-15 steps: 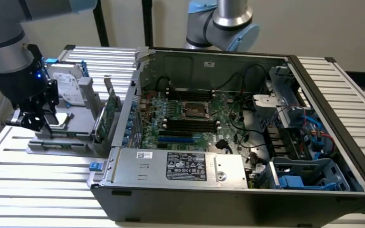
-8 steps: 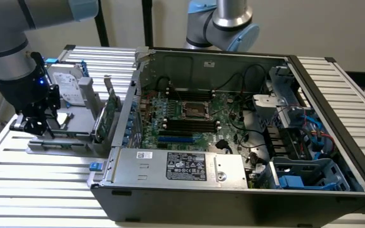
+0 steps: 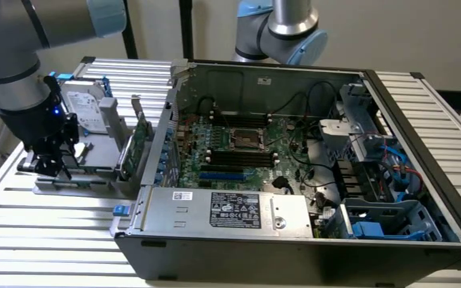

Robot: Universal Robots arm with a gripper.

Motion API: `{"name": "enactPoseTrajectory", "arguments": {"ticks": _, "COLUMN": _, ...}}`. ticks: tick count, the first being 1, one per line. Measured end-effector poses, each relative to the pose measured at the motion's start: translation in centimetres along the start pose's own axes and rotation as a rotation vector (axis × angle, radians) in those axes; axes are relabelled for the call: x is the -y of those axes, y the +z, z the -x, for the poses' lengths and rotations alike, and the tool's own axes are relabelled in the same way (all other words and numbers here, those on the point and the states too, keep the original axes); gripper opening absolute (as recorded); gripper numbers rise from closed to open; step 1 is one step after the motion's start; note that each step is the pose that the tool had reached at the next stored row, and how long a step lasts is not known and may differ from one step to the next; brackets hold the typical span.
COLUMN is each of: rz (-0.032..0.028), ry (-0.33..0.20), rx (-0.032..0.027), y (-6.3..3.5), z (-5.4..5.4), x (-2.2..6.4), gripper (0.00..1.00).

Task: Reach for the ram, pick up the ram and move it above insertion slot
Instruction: 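Pick up the ram and move it above insertion slot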

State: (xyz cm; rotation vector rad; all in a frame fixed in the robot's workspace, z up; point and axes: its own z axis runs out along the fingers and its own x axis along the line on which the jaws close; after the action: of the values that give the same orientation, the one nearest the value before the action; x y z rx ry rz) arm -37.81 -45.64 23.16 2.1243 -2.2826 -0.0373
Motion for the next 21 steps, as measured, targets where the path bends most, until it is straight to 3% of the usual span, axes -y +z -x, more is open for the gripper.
{"name": "enactPoseTrajectory", "arguments": {"ticks": 6, "rz": -0.0021, "ry": -0.005, "rx": 0.0, "y": 1.08, "z": 0.0, "x": 0.02, "gripper": 0.36}}
{"name": "enactPoseTrajectory", "arguments": {"ticks": 15, "rz": -0.012, "ry": -0.018, "rx": 0.0012, "y": 2.71, "z": 0.0, "x": -0.07, "gripper": 0.36}}
{"name": "enactPoseTrajectory", "arguments": {"ticks": 21, "rz": -0.0126, "ry": -0.041, "rx": 0.0007, "y": 3.01, "z": 0.0, "x": -0.12, "gripper": 0.36}}
